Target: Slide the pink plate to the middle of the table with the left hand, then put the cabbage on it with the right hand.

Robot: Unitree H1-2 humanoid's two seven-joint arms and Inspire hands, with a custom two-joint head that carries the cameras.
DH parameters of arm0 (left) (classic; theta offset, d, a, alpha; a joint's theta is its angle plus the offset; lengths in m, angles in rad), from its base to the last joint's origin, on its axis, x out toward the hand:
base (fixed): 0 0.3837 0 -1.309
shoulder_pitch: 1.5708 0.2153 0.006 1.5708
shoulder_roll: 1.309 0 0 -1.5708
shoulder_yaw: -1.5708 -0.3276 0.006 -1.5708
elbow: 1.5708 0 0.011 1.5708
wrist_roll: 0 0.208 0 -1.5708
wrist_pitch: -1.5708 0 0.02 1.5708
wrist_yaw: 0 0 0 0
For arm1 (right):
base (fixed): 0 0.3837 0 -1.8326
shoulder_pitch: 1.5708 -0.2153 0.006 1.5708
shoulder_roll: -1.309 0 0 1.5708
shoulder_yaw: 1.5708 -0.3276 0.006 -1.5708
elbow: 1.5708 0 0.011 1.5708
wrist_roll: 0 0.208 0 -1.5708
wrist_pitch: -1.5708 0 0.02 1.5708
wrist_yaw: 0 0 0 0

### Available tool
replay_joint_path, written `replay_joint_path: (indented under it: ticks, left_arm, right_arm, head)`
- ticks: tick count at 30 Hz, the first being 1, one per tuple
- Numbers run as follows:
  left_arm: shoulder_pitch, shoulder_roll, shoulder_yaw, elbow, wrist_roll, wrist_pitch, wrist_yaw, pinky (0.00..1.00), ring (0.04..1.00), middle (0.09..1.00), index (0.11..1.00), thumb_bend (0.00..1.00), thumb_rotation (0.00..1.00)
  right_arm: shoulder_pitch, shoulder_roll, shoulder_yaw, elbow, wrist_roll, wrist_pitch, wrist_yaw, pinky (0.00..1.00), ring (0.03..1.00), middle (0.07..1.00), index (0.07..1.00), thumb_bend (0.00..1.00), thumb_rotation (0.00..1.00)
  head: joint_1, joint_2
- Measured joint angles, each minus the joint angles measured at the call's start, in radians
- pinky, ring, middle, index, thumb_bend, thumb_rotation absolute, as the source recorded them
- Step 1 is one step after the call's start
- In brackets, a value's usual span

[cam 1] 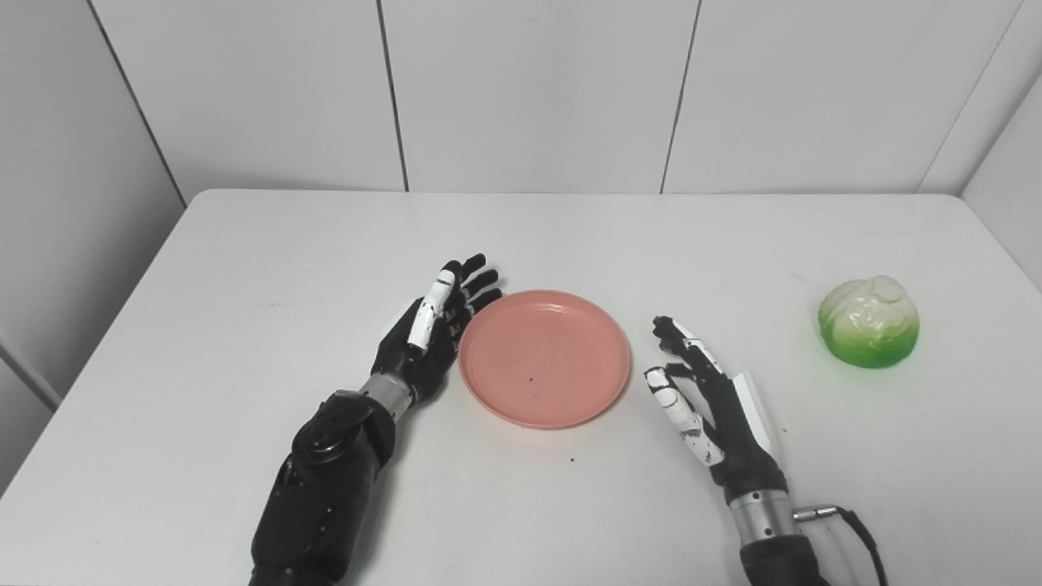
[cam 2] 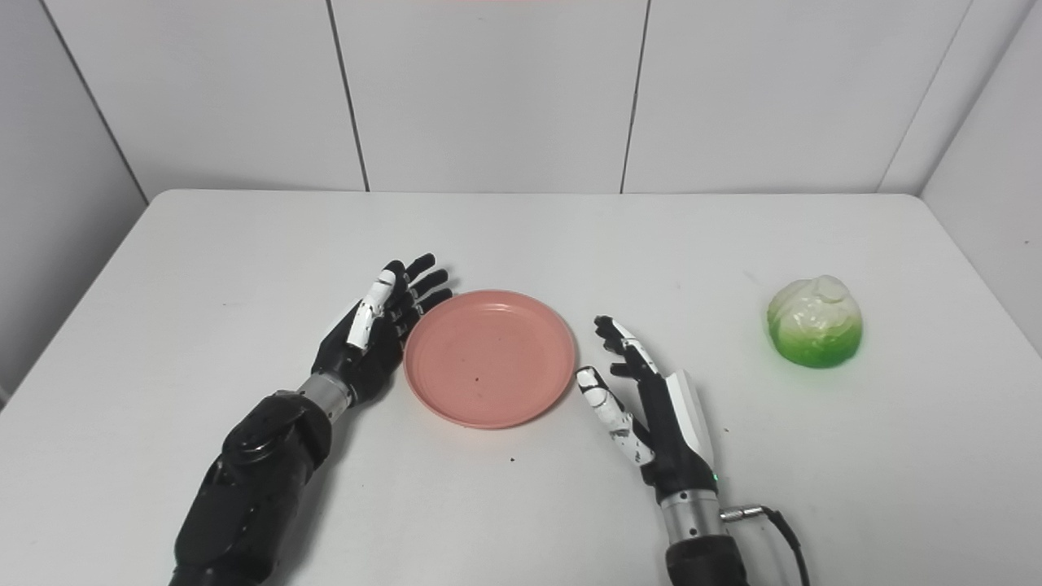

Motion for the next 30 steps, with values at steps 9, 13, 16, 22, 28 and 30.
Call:
replay_joint_path:
  ticks: [9,13,16,22,28,30]
  left_arm:
    - [0.028,-0.001,-0.022,-0.04,-0.002,0.011,-0.02,0.91,0.926,0.938,0.929,0.45,1.0]
    - [0.029,0.0,-0.02,-0.04,-0.005,0.011,-0.031,0.91,0.926,0.939,0.936,0.46,1.0]
    - [0.031,0.0,-0.019,-0.04,-0.005,0.011,-0.039,0.91,0.925,0.938,0.937,0.46,1.0]
    - [0.033,0.001,-0.018,-0.041,-0.005,0.011,-0.049,0.91,0.923,0.94,0.938,0.46,1.0]
    - [0.033,0.001,-0.014,-0.035,-0.005,0.011,-0.056,0.91,0.924,0.94,0.935,0.45,1.0]
    - [0.033,0.001,-0.011,-0.031,-0.005,0.011,-0.062,0.9,0.922,0.937,0.932,0.45,1.0]
  right_arm:
    - [0.0,0.01,0.003,0.0,-0.012,0.009,-0.03,0.79,0.864,0.873,0.874,0.31,1.0]
    - [0.0,0.01,0.009,0.0,-0.015,0.009,-0.031,0.8,0.867,0.874,0.875,0.31,1.0]
    - [0.0,0.01,0.013,-0.001,-0.028,0.012,-0.031,0.8,0.867,0.873,0.875,0.31,1.0]
    - [0.001,0.01,0.012,-0.002,-0.031,0.015,-0.031,0.8,0.866,0.874,0.876,0.32,1.0]
    - [0.001,0.011,0.01,-0.002,-0.033,0.016,-0.035,0.8,0.866,0.874,0.87,0.31,1.0]
    - [0.001,0.011,0.008,-0.002,-0.035,0.016,-0.036,0.8,0.862,0.873,0.869,0.31,1.0]
  head:
    - [-0.054,0.014]
    - [-0.072,0.02]
    - [-0.077,0.021]
    - [-0.098,0.023]
    - [-0.121,0.023]
    - [-0.147,0.021]
